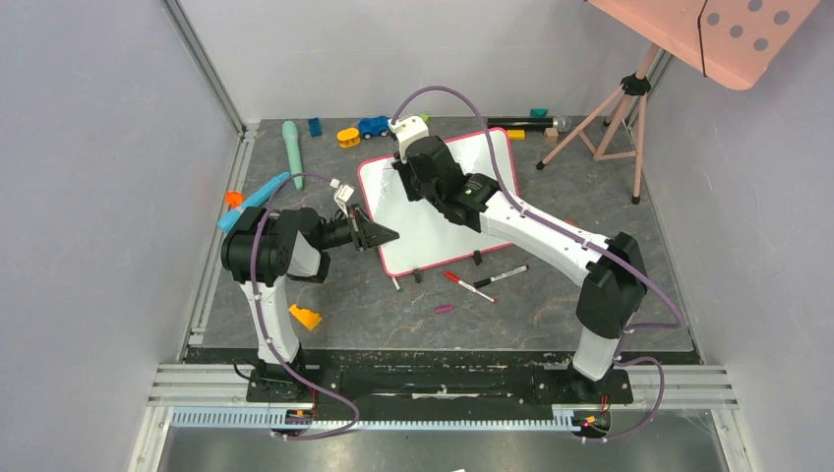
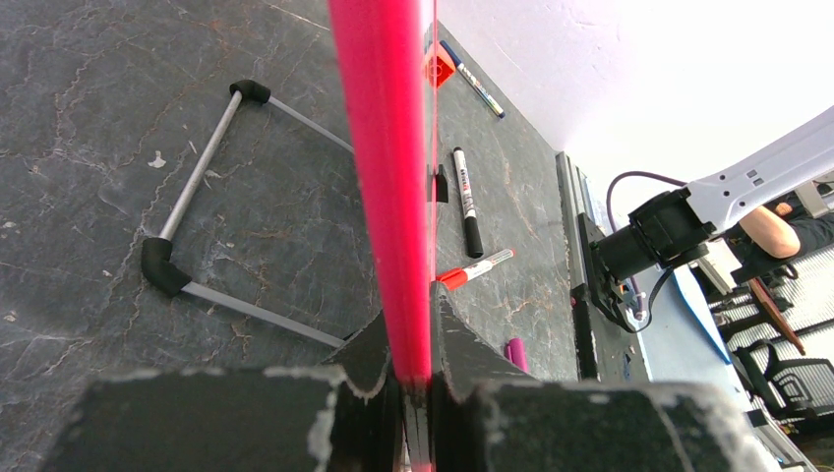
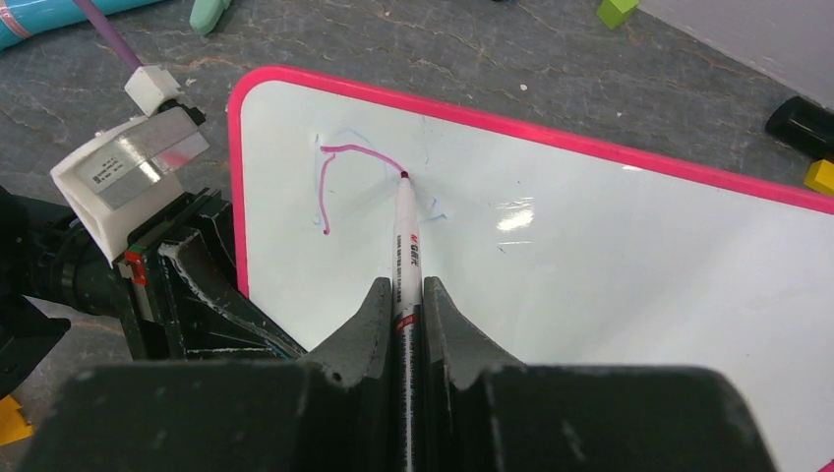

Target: Write a sentence on the whiteboard

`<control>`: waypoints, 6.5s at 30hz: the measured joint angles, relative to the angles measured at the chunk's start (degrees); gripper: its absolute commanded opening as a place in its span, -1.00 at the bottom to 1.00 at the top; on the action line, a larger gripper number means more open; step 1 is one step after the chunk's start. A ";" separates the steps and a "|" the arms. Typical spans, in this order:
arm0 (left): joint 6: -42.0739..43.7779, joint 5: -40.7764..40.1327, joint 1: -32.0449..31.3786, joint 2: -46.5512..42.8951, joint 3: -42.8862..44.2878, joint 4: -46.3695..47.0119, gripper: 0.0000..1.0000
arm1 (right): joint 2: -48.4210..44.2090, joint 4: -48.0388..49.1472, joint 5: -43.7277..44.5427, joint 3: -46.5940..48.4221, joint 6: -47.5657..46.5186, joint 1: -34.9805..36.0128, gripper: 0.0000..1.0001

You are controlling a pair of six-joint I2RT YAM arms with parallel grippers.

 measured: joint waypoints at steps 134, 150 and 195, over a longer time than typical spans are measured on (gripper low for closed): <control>-0.04 -0.09 0.09 0.00 -0.07 0.00 -0.96 | -5.18 -1.07 -9.01 -8.44 0.87 -3.96 -1.00; -0.09 -0.17 0.11 0.00 -0.09 0.00 -0.96 | -3.21 -2.32 -7.65 -3.96 0.81 -4.37 -1.00; -0.02 0.20 0.09 0.00 -0.09 0.33 -0.96 | -14.12 3.45 -12.74 -14.03 4.04 -10.69 -1.00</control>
